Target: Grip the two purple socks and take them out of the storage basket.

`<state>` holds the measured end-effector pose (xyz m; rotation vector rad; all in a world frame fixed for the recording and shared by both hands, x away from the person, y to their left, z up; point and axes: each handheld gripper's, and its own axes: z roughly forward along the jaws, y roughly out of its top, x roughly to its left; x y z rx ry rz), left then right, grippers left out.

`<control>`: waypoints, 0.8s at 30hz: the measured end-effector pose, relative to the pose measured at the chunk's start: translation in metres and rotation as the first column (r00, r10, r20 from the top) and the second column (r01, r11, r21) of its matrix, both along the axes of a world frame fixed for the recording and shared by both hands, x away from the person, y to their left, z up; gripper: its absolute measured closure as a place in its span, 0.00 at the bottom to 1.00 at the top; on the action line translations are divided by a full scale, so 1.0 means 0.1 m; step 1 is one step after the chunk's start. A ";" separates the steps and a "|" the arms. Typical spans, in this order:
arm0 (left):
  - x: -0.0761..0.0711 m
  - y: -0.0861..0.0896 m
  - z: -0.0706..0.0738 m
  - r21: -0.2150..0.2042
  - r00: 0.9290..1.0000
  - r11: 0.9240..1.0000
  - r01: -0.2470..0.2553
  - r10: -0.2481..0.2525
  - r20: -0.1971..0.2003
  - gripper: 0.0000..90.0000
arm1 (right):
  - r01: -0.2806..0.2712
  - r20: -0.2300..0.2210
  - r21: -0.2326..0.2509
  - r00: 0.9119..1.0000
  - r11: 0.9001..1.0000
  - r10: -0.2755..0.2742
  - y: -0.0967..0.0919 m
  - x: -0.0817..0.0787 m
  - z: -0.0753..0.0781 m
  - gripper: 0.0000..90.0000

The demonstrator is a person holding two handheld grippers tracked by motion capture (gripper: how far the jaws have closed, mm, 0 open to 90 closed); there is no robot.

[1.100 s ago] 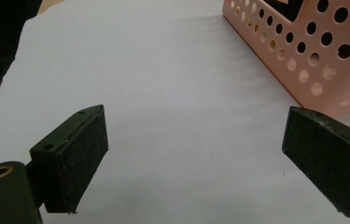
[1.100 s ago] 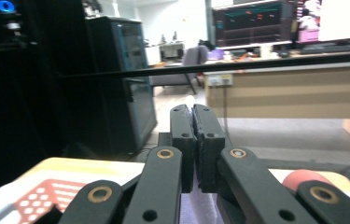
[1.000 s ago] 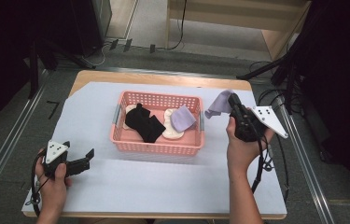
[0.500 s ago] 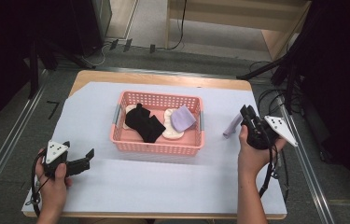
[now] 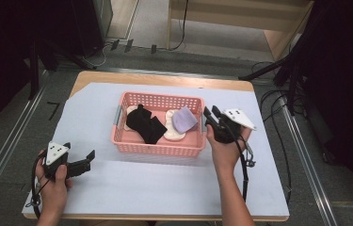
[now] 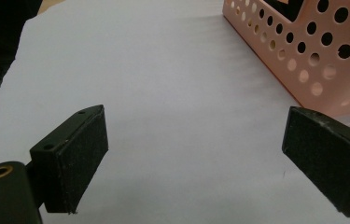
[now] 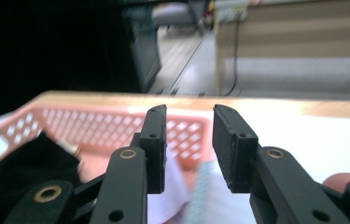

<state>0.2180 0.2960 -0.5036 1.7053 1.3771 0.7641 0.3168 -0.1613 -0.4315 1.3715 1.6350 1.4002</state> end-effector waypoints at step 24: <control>0.00 0.00 0.00 -0.001 1.000 1.000 0.005 -0.005 -0.003 0.09 | -0.115 -0.365 -0.177 0.930 0.977 0.043 0.56 0.54 -0.13 0.64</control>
